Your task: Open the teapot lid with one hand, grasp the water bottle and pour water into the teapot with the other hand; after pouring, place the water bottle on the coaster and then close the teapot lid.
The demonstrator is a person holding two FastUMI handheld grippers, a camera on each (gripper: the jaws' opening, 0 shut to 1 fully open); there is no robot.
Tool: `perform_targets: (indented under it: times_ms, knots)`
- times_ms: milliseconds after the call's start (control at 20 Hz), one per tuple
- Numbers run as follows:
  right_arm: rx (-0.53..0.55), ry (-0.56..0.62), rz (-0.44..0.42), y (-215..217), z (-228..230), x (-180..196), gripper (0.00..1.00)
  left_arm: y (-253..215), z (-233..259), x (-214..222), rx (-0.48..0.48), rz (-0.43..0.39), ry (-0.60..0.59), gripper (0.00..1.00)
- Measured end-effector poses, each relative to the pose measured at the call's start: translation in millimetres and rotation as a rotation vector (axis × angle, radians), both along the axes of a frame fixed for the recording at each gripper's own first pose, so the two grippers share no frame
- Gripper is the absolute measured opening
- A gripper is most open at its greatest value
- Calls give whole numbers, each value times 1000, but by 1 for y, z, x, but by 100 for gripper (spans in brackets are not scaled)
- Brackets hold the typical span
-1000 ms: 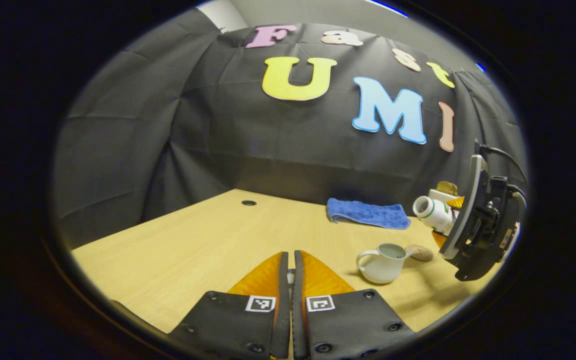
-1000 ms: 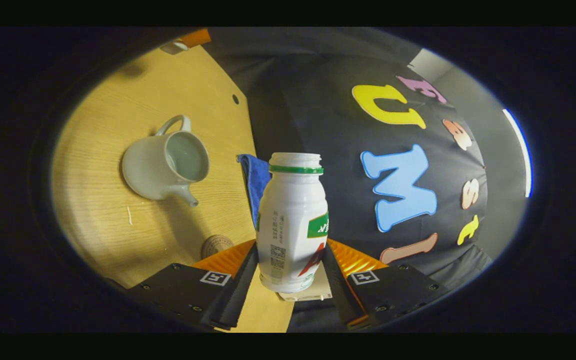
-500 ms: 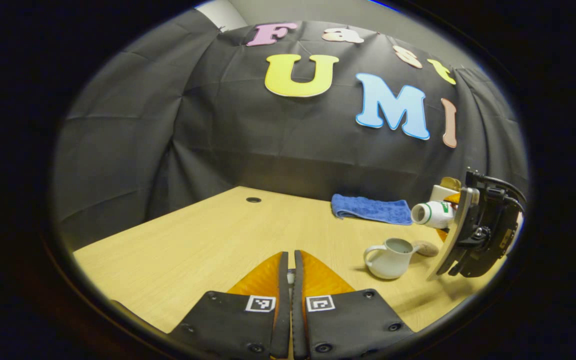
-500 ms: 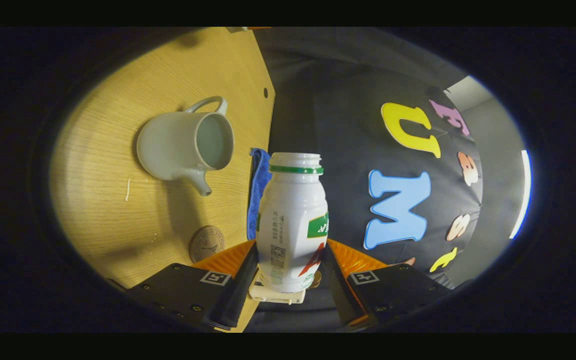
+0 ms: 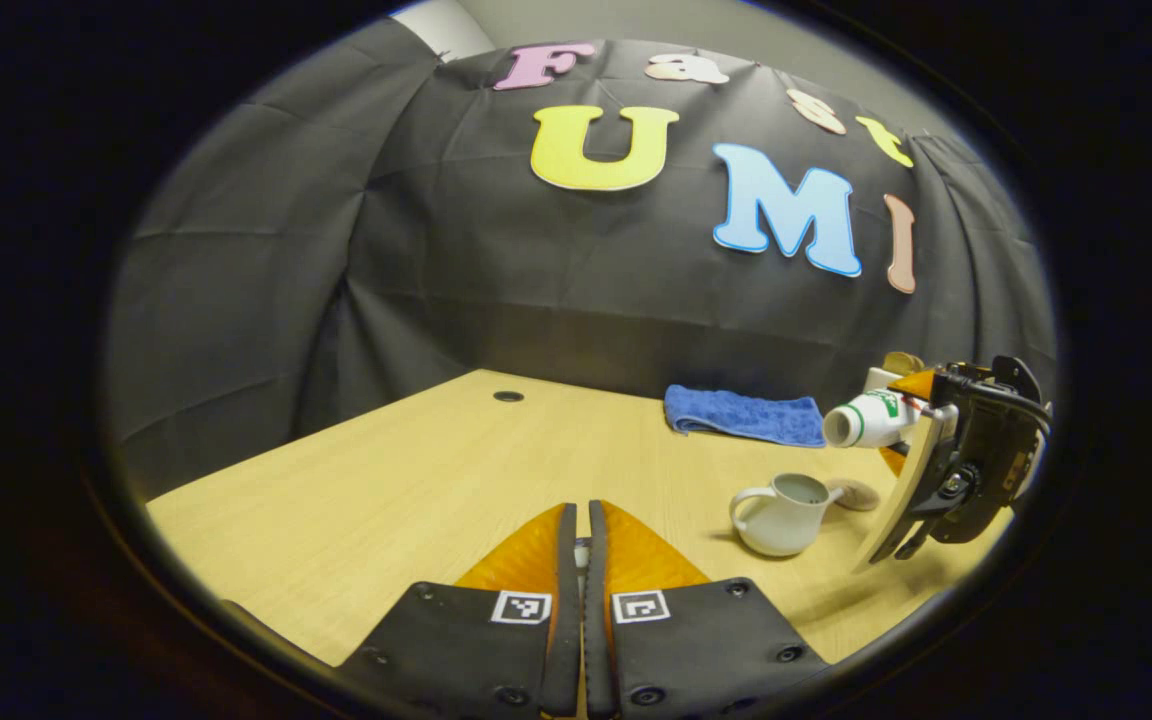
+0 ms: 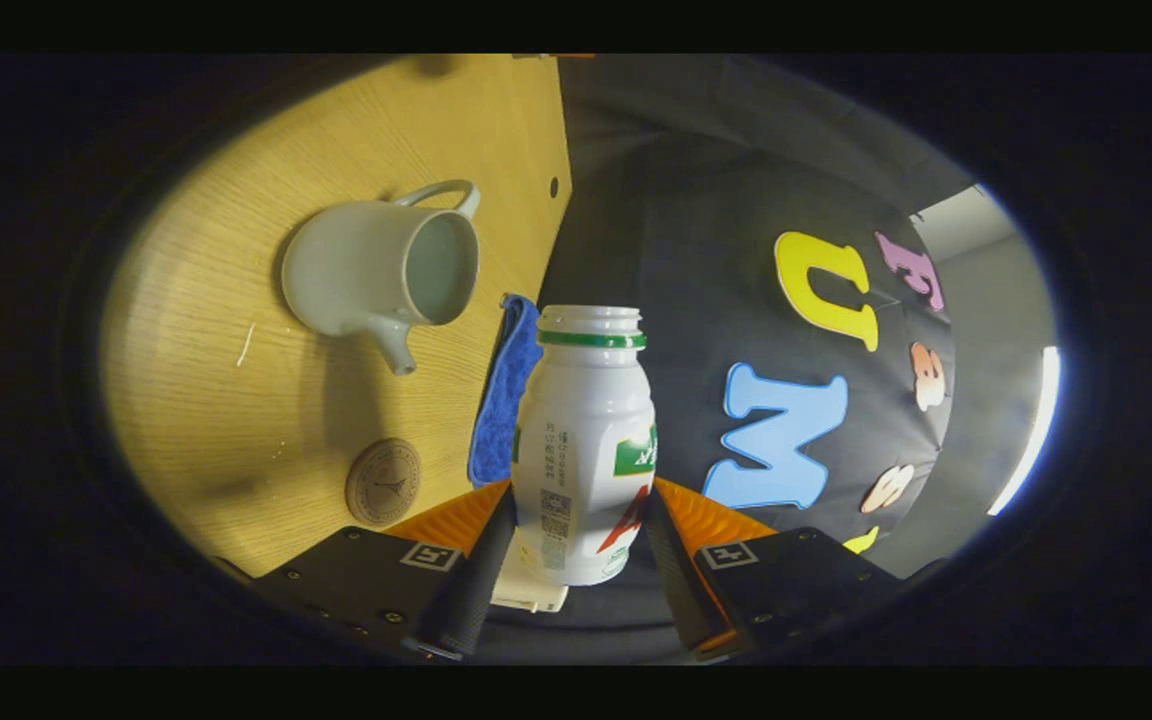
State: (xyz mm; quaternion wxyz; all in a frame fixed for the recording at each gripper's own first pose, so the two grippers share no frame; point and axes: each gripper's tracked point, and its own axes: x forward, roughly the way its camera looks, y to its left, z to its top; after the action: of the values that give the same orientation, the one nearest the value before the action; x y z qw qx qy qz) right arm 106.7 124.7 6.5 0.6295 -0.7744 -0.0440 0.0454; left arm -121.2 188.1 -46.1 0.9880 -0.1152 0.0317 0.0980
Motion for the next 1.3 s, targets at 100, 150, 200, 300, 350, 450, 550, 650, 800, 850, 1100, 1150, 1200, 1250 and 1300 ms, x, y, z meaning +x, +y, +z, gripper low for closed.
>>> perform_targets:
  times_ms: [100, 150, 200, 300, 350, 450, 550, 650, 800, 850, 1100, 1150, 1200, 1250, 1300]
  knots:
    - [-14, -7, 4, 0, 2, 1, 72, -1, -3, 1, -2, -1, 4, 12]
    - [-20, -11, 6, 0, 3, 1, 72, 0, -3, 1, -3, -2, 6, 8]
    - [-27, -14, 9, 0, 5, 1, 72, -1, -3, 2, -6, -1, 7, 8]
    - [-34, -18, 15, 2, 6, 1, 72, -2, -6, 1, -10, -5, 11, 8]
    - [-33, -15, 16, 2, 5, 0, 72, -4, -8, 3, -9, -7, 13, 8]
    - [-37, -18, 19, 3, 7, 0, 72, -4, -9, 3, -7, -11, 19, 12]
    - [-42, -26, 21, 3, 9, 0, 72, -7, -9, 3, -11, -16, 20, 12]
    - [-50, -33, 24, 3, 13, 0, 72, -9, -10, 4, -10, -19, 22, 8]
    - [-57, -45, 29, 3, 19, -1, 72, -9, -9, 3, -9, -24, 22, 12]
    - [-60, -49, 30, 3, 20, -1, 72, -10, -11, 4, -9, -25, 24, 12]
    - [-77, -70, 38, 4, 30, -2, 72, -14, -11, 5, -9, -33, 27, 12]
    - [-79, -72, 39, 5, 32, -2, 72, -14, -13, 3, -9, -34, 27, 12]
    - [-81, -75, 41, 5, 34, -2, 72, -14, -13, 3, -8, -35, 28, 12]
    - [-83, -80, 42, 5, 35, -2, 72, -14, -14, 4, -7, -36, 30, 12]
    - [-86, -86, 44, 4, 38, -2, 72, -14, -13, 4, -7, -37, 30, 8]
